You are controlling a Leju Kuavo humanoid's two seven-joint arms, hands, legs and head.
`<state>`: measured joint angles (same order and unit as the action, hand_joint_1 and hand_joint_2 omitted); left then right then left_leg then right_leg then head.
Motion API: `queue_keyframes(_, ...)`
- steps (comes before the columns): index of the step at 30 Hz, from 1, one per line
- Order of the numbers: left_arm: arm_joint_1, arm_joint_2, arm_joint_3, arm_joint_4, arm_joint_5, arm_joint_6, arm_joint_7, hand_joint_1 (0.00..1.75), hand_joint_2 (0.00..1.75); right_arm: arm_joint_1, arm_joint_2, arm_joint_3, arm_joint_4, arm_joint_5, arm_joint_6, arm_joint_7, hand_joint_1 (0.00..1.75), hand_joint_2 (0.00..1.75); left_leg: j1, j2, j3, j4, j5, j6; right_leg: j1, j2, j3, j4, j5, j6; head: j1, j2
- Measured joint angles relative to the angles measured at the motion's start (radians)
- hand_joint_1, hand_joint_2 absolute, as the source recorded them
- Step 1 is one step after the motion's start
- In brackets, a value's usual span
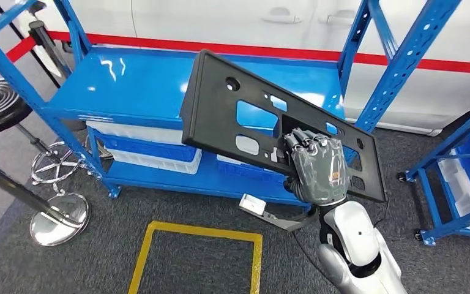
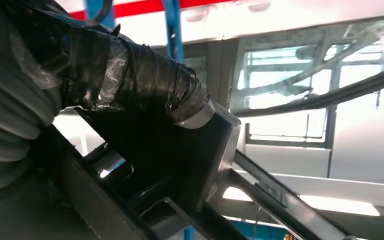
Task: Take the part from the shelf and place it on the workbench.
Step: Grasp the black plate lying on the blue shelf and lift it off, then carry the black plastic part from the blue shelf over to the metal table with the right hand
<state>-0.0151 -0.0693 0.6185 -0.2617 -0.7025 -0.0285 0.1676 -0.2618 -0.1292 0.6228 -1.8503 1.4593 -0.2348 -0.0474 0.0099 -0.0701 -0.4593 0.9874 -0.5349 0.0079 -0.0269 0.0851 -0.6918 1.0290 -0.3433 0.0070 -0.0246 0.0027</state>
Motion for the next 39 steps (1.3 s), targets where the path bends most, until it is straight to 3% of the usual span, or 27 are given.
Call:
queue_keyframes(1,-0.002,0.0,0.001,-0.001,0.0,0.0,0.002,0.0,1.75,0.004,0.0,-0.005,0.0,0.003,0.0,-0.001,1.75,1.75,0.001,0.014,-0.006,-0.005,0.012,0.005,0.001,0.001,-0.005,-0.002,0.002,0.006,0.0,0.0)
queue_keyframes(2,-0.003,0.001,0.003,-0.002,-0.001,0.002,0.006,0.0,1.75,0.006,0.001,-0.009,-0.001,0.008,0.001,-0.001,1.75,1.75,0.002,0.029,-0.013,-0.01,0.024,0.012,0.003,-0.01,-0.015,0.01,-0.017,0.009,0.002,0.0)
queue_keyframes(3,-0.004,0.002,0.006,-0.004,0.0,0.002,0.008,0.0,1.75,0.007,0.005,-0.012,0.0,0.017,0.005,-0.001,1.75,1.75,0.003,0.044,-0.024,-0.014,0.038,0.021,0.005,-0.028,-0.029,0.042,-0.059,0.01,0.004,0.0)
queue_keyframes(5,-0.003,0.007,0.019,-0.005,0.002,-0.006,-0.003,0.0,1.75,-0.011,0.028,-0.007,0.005,0.05,0.023,0.005,1.75,1.75,-0.001,0.075,-0.052,-0.011,0.06,0.031,0.005,-0.068,-0.062,0.165,-0.17,0.008,0.007,0.0)
queue_keyframes(6,-0.003,0.012,0.026,-0.005,0.002,-0.014,-0.014,0.0,1.75,-0.031,0.045,0.001,0.01,0.069,0.038,0.011,1.75,1.75,-0.004,0.093,-0.07,-0.006,0.07,0.033,0.004,-0.076,-0.073,0.231,-0.202,0.009,0.007,0.0)
queue_keyframes(7,-0.005,0.019,0.032,-0.005,-0.002,-0.022,-0.021,0.0,1.75,-0.054,0.063,0.01,0.017,0.082,0.053,0.019,1.75,1.75,-0.006,0.109,-0.088,0.0,0.078,0.033,0.004,-0.081,-0.075,0.28,-0.206,0.009,0.007,0.0)
queue_keyframes(8,-0.008,0.026,0.037,-0.005,-0.007,-0.027,-0.018,0.0,1.75,-0.075,0.078,0.019,0.025,0.086,0.066,0.028,1.75,1.75,-0.008,0.124,-0.107,0.007,0.086,0.032,0.004,-0.085,-0.061,0.3,-0.187,0.009,0.007,0.0)
queue_keyframes(10,-0.018,0.039,0.046,-0.005,-0.017,-0.03,0.007,0.0,1.75,-0.101,0.101,0.031,0.044,0.073,0.072,0.04,1.75,1.75,-0.01,0.143,-0.141,0.023,0.099,0.029,0.006,-0.102,0.02,0.245,-0.139,0.004,0.007,0.0)
queue_keyframes(12,-0.021,0.047,0.057,-0.005,-0.021,-0.03,0.025,0.0,1.75,-0.113,0.117,0.034,0.062,0.059,0.065,0.046,1.75,1.75,-0.013,0.157,-0.16,0.037,0.11,0.021,0.015,-0.14,0.135,0.103,-0.157,-0.006,0.007,0.0)
queue_keyframes(14,-0.019,0.052,0.064,-0.005,-0.025,-0.031,0.032,0.0,1.75,-0.124,0.127,0.034,0.075,0.054,0.055,0.048,1.75,1.75,-0.013,0.173,-0.167,0.04,0.124,0.011,0.026,-0.157,0.189,0.012,-0.188,-0.014,0.007,0.0)
queue_keyframes(16,-0.018,0.057,0.07,-0.005,-0.034,-0.031,0.038,0.0,1.75,-0.129,0.13,0.034,0.083,0.051,0.046,0.049,1.75,1.75,-0.01,0.181,-0.17,0.037,0.133,0.0,0.026,-0.141,0.182,-0.007,-0.173,-0.024,0.007,0.0)
queue_keyframes(17,-0.017,0.059,0.072,-0.005,-0.039,-0.031,0.041,0.0,1.75,-0.128,0.131,0.034,0.087,0.051,0.043,0.05,1.75,1.75,-0.008,0.167,-0.176,0.045,0.119,-0.006,0.022,-0.132,0.174,-0.013,-0.161,-0.031,0.007,0.0)
queue_keyframes(19,-0.013,0.058,0.074,-0.005,-0.055,-0.032,0.044,0.0,1.75,-0.121,0.127,0.033,0.089,0.051,0.04,0.057,1.75,1.75,-0.003,0.115,-0.2,0.112,0.038,-0.015,0.016,-0.114,0.152,-0.02,-0.135,-0.041,0.006,0.0)
queue_keyframes(21,-0.006,0.047,0.075,-0.005,-0.08,-0.033,0.037,0.0,1.75,-0.097,0.102,0.026,0.069,0.041,0.036,0.065,1.75,1.75,0.0,0.083,-0.226,0.233,-0.048,-0.02,0.015,-0.095,0.122,-0.017,-0.112,-0.045,0.005,0.0)
queue_keyframes(22,-0.003,0.04,0.075,-0.007,-0.093,-0.034,0.029,0.0,1.75,-0.078,0.081,0.016,0.053,0.032,0.035,0.066,1.75,1.75,0.002,0.08,-0.229,0.28,-0.061,-0.023,0.014,-0.084,0.107,-0.014,-0.102,-0.043,0.005,0.0)
queue_keyframes(23,0.001,0.034,0.075,-0.009,-0.103,-0.035,0.02,0.0,1.75,-0.059,0.059,0.002,0.037,0.022,0.035,0.063,1.75,1.75,0.005,0.078,-0.217,0.297,-0.051,-0.025,0.013,-0.074,0.09,-0.01,-0.093,-0.039,0.005,0.0)
queue_keyframes(24,0.005,0.028,0.075,-0.012,-0.111,-0.035,0.012,0.0,1.75,-0.041,0.04,-0.016,0.023,0.013,0.034,0.06,1.75,1.75,0.008,0.076,-0.19,0.279,-0.025,-0.028,0.009,-0.062,0.074,-0.003,-0.085,-0.034,0.005,0.0)
queue_keyframes(26,0.01,0.017,0.075,-0.016,-0.12,-0.033,0.003,0.0,1.75,-0.017,0.016,-0.05,0.004,0.005,0.033,0.049,1.75,1.75,0.017,0.045,-0.101,0.16,0.014,-0.035,0.002,-0.037,0.043,0.013,-0.071,-0.019,0.005,0.0)
queue_keyframes(27,0.011,0.012,0.076,-0.018,-0.122,-0.033,0.0,0.0,1.75,-0.01,0.01,-0.062,-0.003,0.004,0.033,0.043,1.75,1.75,0.019,0.021,-0.061,0.097,0.013,-0.036,0.0,-0.024,0.029,0.021,-0.064,-0.011,0.005,0.0)
queue_keyframes(29,0.013,0.005,0.079,-0.02,-0.126,-0.032,-0.004,0.0,1.75,-0.004,0.003,-0.078,-0.014,0.004,0.035,0.031,1.75,1.75,0.018,-0.007,-0.028,0.036,-0.005,-0.032,-0.002,0.0,0.013,0.025,-0.045,0.003,0.005,0.0)
queue_keyframes(31,0.01,0.0,0.082,-0.023,-0.128,-0.033,-0.005,0.0,1.75,-0.001,-0.002,-0.085,-0.019,0.006,0.036,0.022,1.75,1.75,0.016,0.013,-0.036,0.033,0.006,-0.018,-0.003,0.017,0.006,0.02,-0.026,0.017,0.005,0.0)
queue_keyframes(32,0.007,-0.002,0.084,-0.026,-0.13,-0.034,-0.006,0.0,1.75,0.0,-0.005,-0.088,-0.02,0.006,0.037,0.019,1.75,1.75,0.016,0.026,-0.041,0.031,0.014,-0.007,-0.002,0.006,0.0,0.024,-0.035,0.022,0.006,0.0)
queue_keyframes(33,0.005,-0.004,0.086,-0.028,-0.131,-0.034,-0.006,0.0,1.75,0.001,-0.008,-0.091,-0.021,0.006,0.038,0.017,1.75,1.75,0.015,0.041,-0.051,0.028,0.025,0.005,-0.001,-0.016,-0.01,0.046,-0.064,0.025,0.006,0.0)
queue_keyframes(35,0.005,-0.006,0.089,-0.033,-0.134,-0.036,-0.006,0.0,1.75,0.0,-0.01,-0.094,-0.023,0.006,0.038,0.014,1.75,1.75,0.008,0.071,-0.075,0.027,0.046,0.023,0.001,-0.067,-0.035,0.144,-0.166,0.026,0.008,0.0)
queue_keyframes(36,0.006,-0.006,0.091,-0.034,-0.134,-0.036,-0.006,0.0,1.75,0.0,-0.01,-0.095,-0.023,0.006,0.039,0.014,1.75,1.75,0.004,0.086,-0.089,0.028,0.056,0.028,0.001,-0.077,-0.047,0.209,-0.21,0.026,0.008,0.0)
queue_keyframes(37,0.007,-0.007,0.093,-0.036,-0.134,-0.036,-0.006,0.0,1.75,0.001,-0.01,-0.095,-0.023,0.005,0.039,0.014,1.75,1.75,-0.001,0.1,-0.104,0.03,0.065,0.03,0.002,-0.081,-0.051,0.265,-0.229,0.026,0.008,0.0)
queue_keyframes(39,0.007,-0.007,0.097,-0.039,-0.135,-0.037,-0.005,0.0,1.75,0.001,-0.012,-0.097,-0.023,0.005,0.04,0.013,1.75,1.75,-0.011,0.127,-0.133,0.034,0.083,0.033,0.004,-0.084,-0.026,0.306,-0.193,0.02,0.008,0.0)
